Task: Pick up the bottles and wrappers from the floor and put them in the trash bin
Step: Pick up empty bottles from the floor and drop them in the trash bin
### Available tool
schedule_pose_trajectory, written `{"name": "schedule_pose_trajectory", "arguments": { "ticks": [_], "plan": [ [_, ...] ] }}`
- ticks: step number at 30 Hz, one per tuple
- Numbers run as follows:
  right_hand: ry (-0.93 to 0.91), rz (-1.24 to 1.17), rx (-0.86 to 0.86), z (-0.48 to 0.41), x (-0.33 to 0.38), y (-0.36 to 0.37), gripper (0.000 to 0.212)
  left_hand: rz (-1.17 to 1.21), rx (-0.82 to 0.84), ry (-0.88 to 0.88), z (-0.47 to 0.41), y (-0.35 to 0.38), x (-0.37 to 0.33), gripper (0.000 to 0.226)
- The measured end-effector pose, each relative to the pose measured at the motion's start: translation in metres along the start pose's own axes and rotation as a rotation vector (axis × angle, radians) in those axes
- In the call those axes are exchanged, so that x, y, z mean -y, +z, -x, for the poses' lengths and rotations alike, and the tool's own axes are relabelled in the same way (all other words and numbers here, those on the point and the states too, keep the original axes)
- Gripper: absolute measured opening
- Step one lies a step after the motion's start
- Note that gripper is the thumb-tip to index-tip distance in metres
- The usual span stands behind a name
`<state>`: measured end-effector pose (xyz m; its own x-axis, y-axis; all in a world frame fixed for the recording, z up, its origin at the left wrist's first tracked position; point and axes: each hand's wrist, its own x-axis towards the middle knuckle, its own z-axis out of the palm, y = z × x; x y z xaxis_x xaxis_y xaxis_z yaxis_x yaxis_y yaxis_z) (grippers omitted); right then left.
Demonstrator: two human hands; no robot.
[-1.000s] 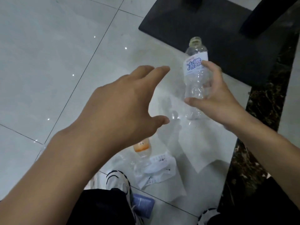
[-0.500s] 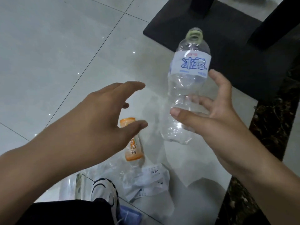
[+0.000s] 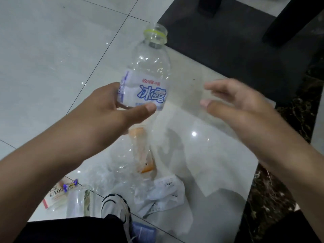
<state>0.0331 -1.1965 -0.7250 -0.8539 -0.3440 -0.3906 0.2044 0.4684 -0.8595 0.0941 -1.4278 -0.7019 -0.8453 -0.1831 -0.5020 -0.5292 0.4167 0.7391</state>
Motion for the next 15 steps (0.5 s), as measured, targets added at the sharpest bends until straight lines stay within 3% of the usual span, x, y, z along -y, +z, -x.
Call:
{"name": "schedule_pose_trajectory", "arguments": {
  "ticks": [3, 6, 9, 15],
  "plan": [
    [-0.005, 0.475, -0.128, -0.003, -0.008, -0.004, 0.054, -0.464, -0.113, -0.006, 0.001, -0.005, 0.016, 0.052],
    [-0.022, 0.781, 0.074, 0.004, -0.016, 0.01, 0.067, -0.842, -0.146, 0.061, 0.005, -0.003, 0.03, 0.052],
    [-0.002, 0.824, 0.185, 0.008, -0.019, 0.019, 0.071, -0.789, -0.007, 0.045, 0.006, -0.002, 0.03, 0.054],
    [-0.039, 0.817, 0.113, 0.006, -0.012, 0.024, 0.065, -0.82, -0.002, 0.087, 0.005, 0.002, 0.022, 0.053]
  ]
}}
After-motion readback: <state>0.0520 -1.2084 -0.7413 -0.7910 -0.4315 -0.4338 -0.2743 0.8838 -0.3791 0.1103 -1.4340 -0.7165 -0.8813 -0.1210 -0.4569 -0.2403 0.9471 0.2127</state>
